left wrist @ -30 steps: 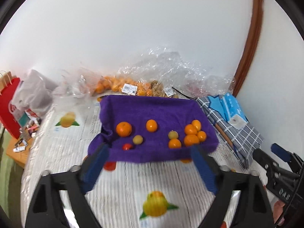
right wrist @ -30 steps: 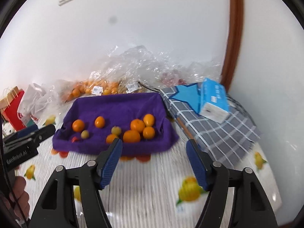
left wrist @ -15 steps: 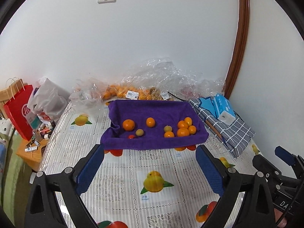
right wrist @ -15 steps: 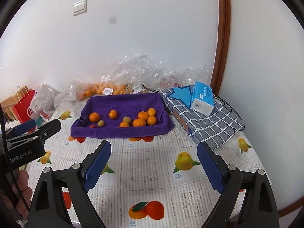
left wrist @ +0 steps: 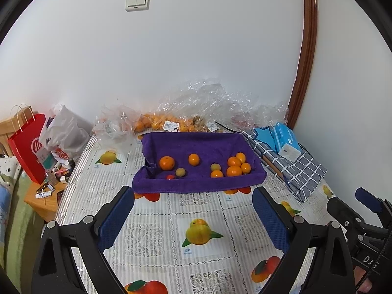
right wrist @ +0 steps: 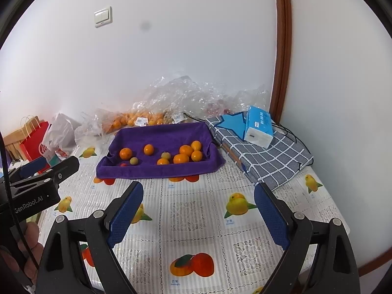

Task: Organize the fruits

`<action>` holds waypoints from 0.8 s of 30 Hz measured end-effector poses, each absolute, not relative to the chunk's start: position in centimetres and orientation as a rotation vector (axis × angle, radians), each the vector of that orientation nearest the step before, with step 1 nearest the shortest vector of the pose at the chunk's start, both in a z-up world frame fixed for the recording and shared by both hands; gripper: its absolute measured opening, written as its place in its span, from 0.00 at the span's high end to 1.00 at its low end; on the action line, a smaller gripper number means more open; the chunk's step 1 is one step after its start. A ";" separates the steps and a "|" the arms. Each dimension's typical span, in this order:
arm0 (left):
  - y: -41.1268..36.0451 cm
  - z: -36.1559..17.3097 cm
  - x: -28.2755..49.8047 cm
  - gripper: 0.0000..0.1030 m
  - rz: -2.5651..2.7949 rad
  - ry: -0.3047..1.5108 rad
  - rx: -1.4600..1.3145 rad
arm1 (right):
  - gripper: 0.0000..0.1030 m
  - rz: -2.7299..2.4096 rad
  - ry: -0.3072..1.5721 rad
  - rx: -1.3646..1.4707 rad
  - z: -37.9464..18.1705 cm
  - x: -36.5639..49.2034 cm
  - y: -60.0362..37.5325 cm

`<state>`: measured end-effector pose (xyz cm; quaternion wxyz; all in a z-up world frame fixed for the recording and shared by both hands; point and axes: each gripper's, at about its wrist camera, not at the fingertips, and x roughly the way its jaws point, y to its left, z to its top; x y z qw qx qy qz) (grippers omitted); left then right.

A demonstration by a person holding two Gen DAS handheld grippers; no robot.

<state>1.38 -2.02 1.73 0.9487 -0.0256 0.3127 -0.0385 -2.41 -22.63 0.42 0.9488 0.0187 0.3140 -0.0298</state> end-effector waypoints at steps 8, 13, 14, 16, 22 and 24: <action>-2.0 1.8 1.3 0.05 -0.078 0.638 -0.053 | 0.11 -0.069 0.644 0.046 0.5 -2.5 -22.9; -2.1 1.8 1.2 0.05 -0.075 0.642 -0.046 | 0.11 -0.073 0.654 0.055 0.2 -2.4 -23.1; -2.1 1.8 1.2 0.05 -0.074 0.643 -0.045 | 0.11 -0.073 0.655 0.056 0.1 -2.3 -23.2; -2.1 1.7 1.1 0.05 -0.071 0.646 -0.047 | 0.11 -0.076 0.657 0.057 0.1 -2.3 -23.2; -1.9 1.7 1.2 0.05 -0.071 0.647 -0.047 | 0.11 -0.076 0.658 0.058 0.0 -2.3 -23.3; -1.9 1.7 1.3 0.05 -0.071 0.647 -0.047 | 0.11 -0.074 0.657 0.059 0.1 -2.3 -23.3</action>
